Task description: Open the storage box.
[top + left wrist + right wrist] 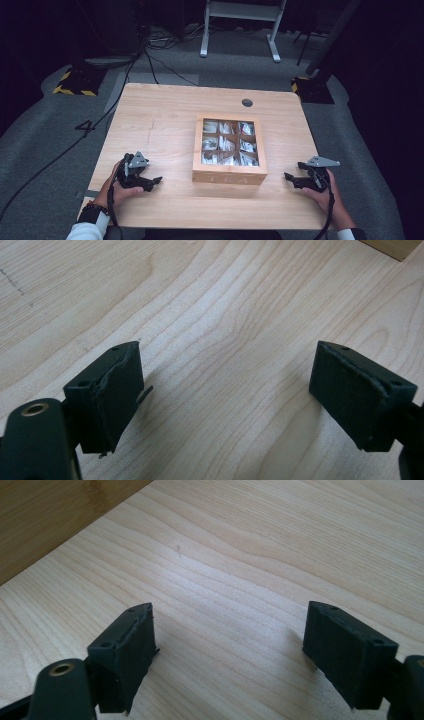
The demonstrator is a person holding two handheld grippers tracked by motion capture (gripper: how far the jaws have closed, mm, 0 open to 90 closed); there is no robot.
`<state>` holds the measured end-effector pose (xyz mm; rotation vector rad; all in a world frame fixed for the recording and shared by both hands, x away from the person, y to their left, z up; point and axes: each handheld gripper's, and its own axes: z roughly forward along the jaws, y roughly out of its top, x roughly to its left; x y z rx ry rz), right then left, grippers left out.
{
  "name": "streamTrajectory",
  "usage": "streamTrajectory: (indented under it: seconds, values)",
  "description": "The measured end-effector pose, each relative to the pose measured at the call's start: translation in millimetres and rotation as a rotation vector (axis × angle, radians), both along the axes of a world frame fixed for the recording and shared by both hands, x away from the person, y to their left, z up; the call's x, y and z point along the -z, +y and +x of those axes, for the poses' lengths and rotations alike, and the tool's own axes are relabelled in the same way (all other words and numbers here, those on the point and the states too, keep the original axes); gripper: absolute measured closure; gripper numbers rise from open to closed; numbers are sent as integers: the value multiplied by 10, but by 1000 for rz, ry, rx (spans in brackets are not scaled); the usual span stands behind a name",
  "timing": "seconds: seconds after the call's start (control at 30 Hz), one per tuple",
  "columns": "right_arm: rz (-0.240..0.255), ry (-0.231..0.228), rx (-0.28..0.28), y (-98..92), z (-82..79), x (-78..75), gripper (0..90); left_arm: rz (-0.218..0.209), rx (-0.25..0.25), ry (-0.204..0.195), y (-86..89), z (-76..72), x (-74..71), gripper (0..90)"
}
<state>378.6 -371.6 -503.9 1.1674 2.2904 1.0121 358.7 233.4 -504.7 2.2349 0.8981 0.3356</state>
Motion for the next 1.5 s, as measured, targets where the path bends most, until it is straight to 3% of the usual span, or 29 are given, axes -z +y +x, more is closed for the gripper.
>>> streamTrajectory:
  seconds: [0.27, 0.37, 0.53, 0.6, 0.9, 1.5]
  values:
    - [-3, 3, 1, 1, -2, -4, 208, 0, -6, 0, -4, -5, 0, 146]
    - [-11, 26, -10, 10, -18, -31, 231, 1, -3, -1, -1, -3, -1, 147]
    - [17, 28, -37, 43, -70, -116, 254, 1, 0, -1, 0, 1, -1, 146]
    - [49, 18, -71, 110, -113, -217, 269, 1, 0, -1, -1, 1, 0, 146]
    - [22, -13, -180, 398, -282, -402, 289, 2, -2, -2, -1, -2, -1, 147]
    - [54, -57, -250, 698, -441, -582, 399, 2, -4, -2, -3, -4, -1, 148]
